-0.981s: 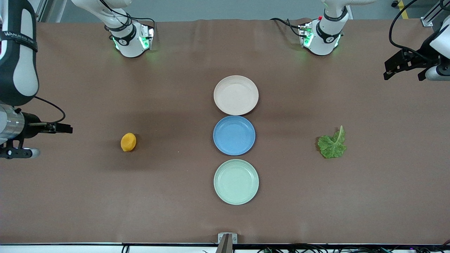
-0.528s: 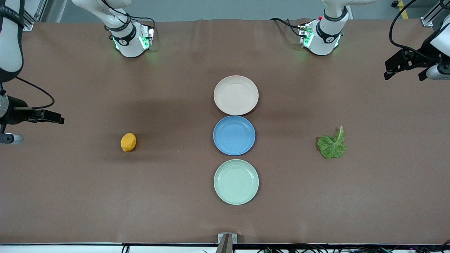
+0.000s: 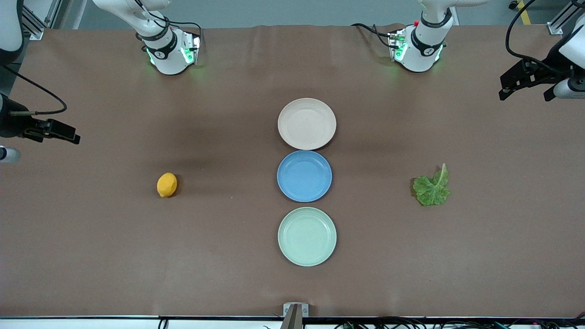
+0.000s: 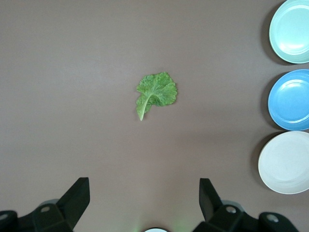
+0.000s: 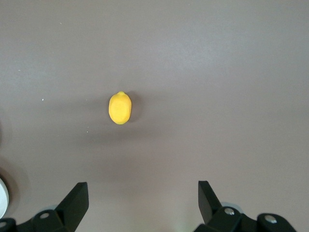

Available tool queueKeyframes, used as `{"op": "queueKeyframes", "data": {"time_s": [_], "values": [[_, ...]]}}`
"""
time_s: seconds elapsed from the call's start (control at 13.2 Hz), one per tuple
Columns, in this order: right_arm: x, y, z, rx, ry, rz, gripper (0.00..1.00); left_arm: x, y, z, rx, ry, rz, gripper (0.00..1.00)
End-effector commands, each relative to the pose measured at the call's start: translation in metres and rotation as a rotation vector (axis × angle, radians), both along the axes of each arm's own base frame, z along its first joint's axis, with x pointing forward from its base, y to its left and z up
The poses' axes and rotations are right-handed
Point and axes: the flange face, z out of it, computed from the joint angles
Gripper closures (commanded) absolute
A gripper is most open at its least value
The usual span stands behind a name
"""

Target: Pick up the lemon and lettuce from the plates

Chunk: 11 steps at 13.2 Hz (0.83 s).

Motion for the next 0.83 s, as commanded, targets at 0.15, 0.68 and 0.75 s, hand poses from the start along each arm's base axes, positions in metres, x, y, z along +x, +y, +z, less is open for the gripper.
{"op": "queueKeyframes", "data": {"time_s": [0.15,0.68,0.75], "values": [[-0.021,-0.001,0.01,-0.019,-0.014,0.012,0.0,-0.006,-0.001,0.005,-0.019,-0.02,-0.008,0.0],[-0.034,0.002,0.029,-0.02,-0.034,0.02,0.0,-0.002,0.001,0.007,-0.022,-0.026,-0.007,0.0],[-0.032,0.004,0.029,-0.02,-0.039,0.023,0.0,-0.001,0.0,0.006,-0.024,-0.024,-0.009,0.0]]}}
